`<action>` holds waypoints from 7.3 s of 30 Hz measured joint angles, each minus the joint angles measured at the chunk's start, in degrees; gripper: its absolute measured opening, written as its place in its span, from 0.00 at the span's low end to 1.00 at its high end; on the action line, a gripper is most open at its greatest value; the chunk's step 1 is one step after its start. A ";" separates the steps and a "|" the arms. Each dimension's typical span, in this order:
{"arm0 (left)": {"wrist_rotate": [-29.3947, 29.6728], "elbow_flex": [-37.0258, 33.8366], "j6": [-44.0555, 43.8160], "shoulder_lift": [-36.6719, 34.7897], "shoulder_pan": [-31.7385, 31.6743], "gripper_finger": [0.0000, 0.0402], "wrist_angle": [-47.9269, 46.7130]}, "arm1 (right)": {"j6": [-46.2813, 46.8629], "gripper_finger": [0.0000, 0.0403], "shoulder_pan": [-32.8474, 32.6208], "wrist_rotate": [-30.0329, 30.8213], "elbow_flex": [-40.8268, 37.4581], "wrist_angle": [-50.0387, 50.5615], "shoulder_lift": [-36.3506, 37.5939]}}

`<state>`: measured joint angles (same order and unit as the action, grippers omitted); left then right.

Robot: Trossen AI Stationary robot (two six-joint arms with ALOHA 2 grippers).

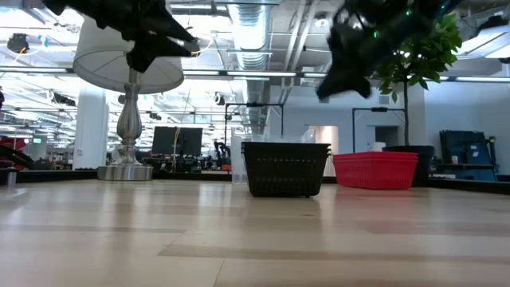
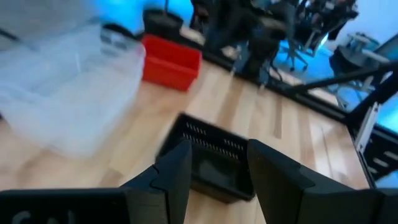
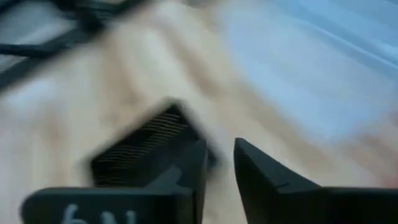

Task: Stack baskets by color
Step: Return to Home Position

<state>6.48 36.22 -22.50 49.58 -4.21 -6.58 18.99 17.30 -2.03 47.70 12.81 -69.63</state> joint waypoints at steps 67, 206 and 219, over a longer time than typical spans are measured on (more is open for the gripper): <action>22.96 -26.79 -1.97 -48.37 -0.02 0.36 -13.46 | -17.25 0.06 -9.69 2.10 -44.48 -6.15 67.73; 6.08 -35.73 16.28 -48.09 0.03 0.36 10.02 | -16.40 0.07 -10.88 3.55 -44.87 -7.65 67.76; 6.10 -35.73 16.26 -48.09 0.04 0.36 10.02 | -16.40 0.07 -10.89 3.55 -44.87 -7.65 67.76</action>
<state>12.58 0.49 -6.24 1.50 -4.16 3.44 2.59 6.41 1.52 2.84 5.16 -1.87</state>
